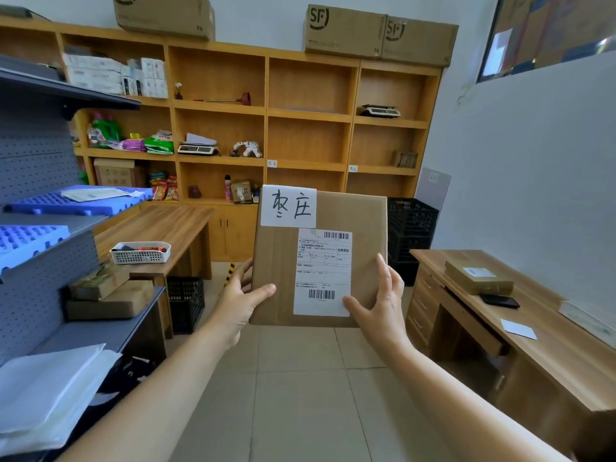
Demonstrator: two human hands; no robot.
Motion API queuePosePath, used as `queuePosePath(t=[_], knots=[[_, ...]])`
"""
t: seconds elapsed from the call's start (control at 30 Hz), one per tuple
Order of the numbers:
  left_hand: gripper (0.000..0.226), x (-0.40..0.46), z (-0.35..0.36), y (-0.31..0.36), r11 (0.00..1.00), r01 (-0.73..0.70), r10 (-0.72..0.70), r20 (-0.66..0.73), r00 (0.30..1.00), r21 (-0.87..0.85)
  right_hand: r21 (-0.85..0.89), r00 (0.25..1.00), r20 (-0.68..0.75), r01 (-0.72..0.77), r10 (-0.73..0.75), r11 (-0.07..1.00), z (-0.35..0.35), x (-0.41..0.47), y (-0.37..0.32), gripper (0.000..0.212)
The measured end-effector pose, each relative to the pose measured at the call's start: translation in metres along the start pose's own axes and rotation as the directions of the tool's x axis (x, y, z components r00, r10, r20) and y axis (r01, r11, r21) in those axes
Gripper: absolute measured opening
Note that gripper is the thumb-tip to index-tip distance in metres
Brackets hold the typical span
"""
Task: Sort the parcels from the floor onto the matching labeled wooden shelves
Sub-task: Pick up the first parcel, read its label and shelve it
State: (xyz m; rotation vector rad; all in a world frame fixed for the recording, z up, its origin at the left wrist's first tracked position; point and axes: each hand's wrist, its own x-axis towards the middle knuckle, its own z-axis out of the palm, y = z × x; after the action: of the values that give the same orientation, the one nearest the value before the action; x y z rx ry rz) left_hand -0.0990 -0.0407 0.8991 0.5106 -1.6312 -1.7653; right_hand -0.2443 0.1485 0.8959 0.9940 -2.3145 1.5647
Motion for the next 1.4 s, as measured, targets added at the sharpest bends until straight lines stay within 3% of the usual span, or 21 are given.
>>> queuePosePath(t=[0.27,0.7,1.03,1.4], knots=[[0.057,0.056,0.059,-0.023,1.000,-0.002,0.002,-0.027,1.000,0.017,0.012,1.000,-0.010,0.004,-0.004,1.000,-0.013,0.063,0.062,0.092],[0.068,0.161,0.185,-0.065,0.984,-0.086,0.093,-0.041,0.995,0.154,-0.006,0.999,0.035,-0.006,0.006,1.000,-0.043,0.202,0.173,0.087],[0.071,0.259,0.189,-0.097,0.982,-0.017,0.031,-0.075,0.997,0.190,-0.010,0.994,0.088,-0.061,0.061,0.998,0.015,0.285,0.224,0.087],[0.073,0.458,0.157,-0.129,0.973,0.030,-0.017,-0.059,0.998,0.229,-0.018,0.988,0.092,-0.123,0.124,0.992,0.120,0.437,0.259,0.086]])
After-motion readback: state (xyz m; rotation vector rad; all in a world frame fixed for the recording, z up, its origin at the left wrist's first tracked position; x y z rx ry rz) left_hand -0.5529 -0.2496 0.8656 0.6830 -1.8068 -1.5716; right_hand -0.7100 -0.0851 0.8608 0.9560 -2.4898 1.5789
